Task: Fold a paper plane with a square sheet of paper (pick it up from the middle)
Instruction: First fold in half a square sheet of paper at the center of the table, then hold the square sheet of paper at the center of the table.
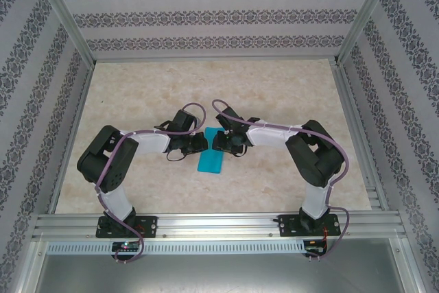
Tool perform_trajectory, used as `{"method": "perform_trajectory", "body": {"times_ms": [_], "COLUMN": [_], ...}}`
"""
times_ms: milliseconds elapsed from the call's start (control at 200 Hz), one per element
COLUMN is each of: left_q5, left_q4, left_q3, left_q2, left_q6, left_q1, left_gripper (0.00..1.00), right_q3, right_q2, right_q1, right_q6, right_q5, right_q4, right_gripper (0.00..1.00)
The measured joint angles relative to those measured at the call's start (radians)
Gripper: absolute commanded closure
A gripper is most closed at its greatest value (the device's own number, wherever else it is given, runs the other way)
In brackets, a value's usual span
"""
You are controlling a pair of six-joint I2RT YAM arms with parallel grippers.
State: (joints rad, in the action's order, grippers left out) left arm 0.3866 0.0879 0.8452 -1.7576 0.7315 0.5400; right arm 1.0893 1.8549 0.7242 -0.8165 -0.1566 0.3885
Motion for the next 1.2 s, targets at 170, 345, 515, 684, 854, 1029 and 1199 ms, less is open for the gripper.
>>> {"method": "perform_trajectory", "body": {"times_ms": [170,345,515,684,854,1029,1199], "left_q5": [0.000,-0.022,-0.037,-0.029,-0.018,0.004,0.024], "left_q4": [0.011,0.011,0.011,0.009,0.006,0.006,0.007], "left_q3": [0.000,0.000,0.000,0.000,0.000,0.004,0.023], "left_q2": [0.022,0.074,0.093,0.086,0.063,0.044,0.003], "left_q6": [0.003,0.008,0.012,0.019,0.023,0.022,0.019], "left_q1": [0.000,0.000,0.000,0.000,0.000,0.002,0.014], "left_gripper": [0.85,0.83,0.83,0.83,0.85,0.86,0.87], "right_q3": [0.014,0.031,0.044,0.051,0.056,0.057,0.063], "right_q2": [0.011,0.022,0.031,0.035,0.039,0.041,0.045], "right_q1": [0.000,0.000,0.001,0.001,0.001,0.001,0.001], "right_q6": [-0.001,-0.002,-0.005,-0.005,-0.005,-0.005,-0.005], "right_q5": [0.015,0.019,0.021,0.021,0.021,0.021,0.021], "right_q4": [0.023,0.045,0.058,0.067,0.072,0.073,0.080], "right_gripper": [0.63,0.62,0.61,0.60,0.60,0.60,0.60]}}
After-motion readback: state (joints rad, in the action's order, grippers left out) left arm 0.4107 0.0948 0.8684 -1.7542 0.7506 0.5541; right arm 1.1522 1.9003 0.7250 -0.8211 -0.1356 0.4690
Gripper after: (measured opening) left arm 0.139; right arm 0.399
